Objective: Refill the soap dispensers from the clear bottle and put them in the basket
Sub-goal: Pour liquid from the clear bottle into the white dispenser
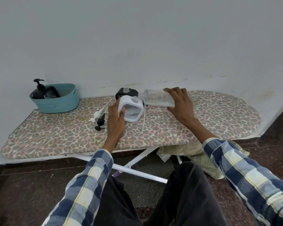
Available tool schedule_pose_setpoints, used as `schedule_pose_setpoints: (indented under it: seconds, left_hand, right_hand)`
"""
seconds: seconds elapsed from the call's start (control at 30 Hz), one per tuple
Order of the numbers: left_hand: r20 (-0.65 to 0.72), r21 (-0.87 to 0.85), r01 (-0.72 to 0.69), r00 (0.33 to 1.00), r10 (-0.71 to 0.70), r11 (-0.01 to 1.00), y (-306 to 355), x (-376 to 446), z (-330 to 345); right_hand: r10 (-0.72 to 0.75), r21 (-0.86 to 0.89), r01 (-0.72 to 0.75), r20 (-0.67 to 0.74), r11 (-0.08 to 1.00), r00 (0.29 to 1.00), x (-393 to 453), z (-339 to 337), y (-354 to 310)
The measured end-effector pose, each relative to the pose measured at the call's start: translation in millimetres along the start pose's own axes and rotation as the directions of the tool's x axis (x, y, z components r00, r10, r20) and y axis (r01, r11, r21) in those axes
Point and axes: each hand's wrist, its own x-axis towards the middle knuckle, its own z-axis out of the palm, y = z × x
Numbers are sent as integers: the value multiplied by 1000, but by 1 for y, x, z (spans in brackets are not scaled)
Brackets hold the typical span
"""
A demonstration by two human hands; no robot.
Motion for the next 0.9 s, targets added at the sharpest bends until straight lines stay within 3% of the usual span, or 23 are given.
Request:
schedule_pose_setpoints:
  seconds: [0.9]
  left_hand:
    - [9, -45, 14, 1000, -13, 999, 2, -1, 0]
  right_hand:
    - [-35, -54, 31, -72, 998, 997, 12, -7, 0]
